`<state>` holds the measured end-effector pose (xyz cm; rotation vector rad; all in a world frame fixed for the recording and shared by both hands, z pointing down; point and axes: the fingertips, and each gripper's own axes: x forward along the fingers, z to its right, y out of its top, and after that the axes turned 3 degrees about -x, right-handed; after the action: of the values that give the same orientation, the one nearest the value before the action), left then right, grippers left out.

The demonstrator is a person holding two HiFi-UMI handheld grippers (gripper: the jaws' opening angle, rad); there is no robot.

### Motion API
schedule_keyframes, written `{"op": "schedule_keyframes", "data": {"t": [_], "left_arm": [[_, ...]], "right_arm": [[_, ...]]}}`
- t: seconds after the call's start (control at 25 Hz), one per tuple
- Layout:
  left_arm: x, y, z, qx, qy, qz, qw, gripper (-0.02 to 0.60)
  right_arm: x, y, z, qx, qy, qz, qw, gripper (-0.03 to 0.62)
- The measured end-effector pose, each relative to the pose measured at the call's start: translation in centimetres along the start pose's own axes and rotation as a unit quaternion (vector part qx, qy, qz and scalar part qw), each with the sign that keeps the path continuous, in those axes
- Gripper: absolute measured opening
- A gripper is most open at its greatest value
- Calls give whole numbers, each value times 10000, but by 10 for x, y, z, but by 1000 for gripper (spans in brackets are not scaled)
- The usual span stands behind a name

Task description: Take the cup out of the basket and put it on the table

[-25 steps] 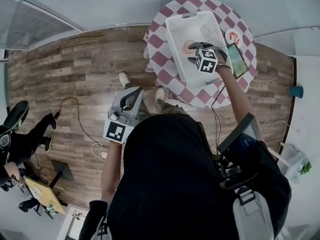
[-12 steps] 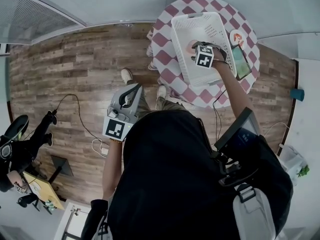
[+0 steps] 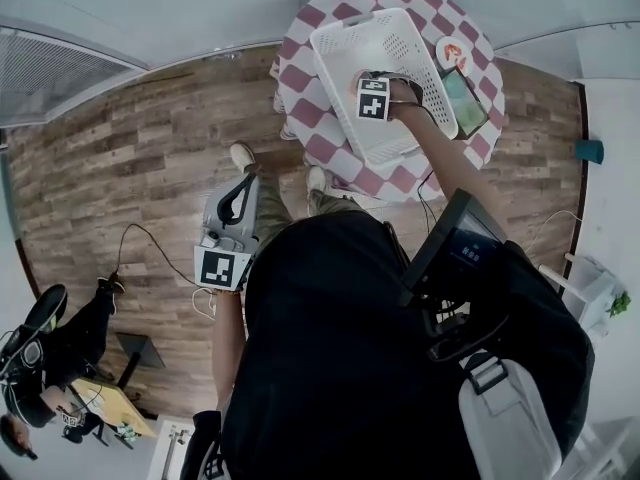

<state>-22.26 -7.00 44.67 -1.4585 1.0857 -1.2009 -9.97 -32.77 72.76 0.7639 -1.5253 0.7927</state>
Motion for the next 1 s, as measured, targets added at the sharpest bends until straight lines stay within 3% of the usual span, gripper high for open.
{"op": "schedule_keyframes", "data": {"t": [0.6, 1.0], "left_arm": [[5, -3, -12, -97, 71, -81, 9999, -3], [8, -11, -9, -159, 36, -171, 9997, -3]], "right_arm": [[13, 3, 3, 90, 197, -52, 9998, 195], [13, 3, 3, 113, 199, 10, 9997, 149]]}}
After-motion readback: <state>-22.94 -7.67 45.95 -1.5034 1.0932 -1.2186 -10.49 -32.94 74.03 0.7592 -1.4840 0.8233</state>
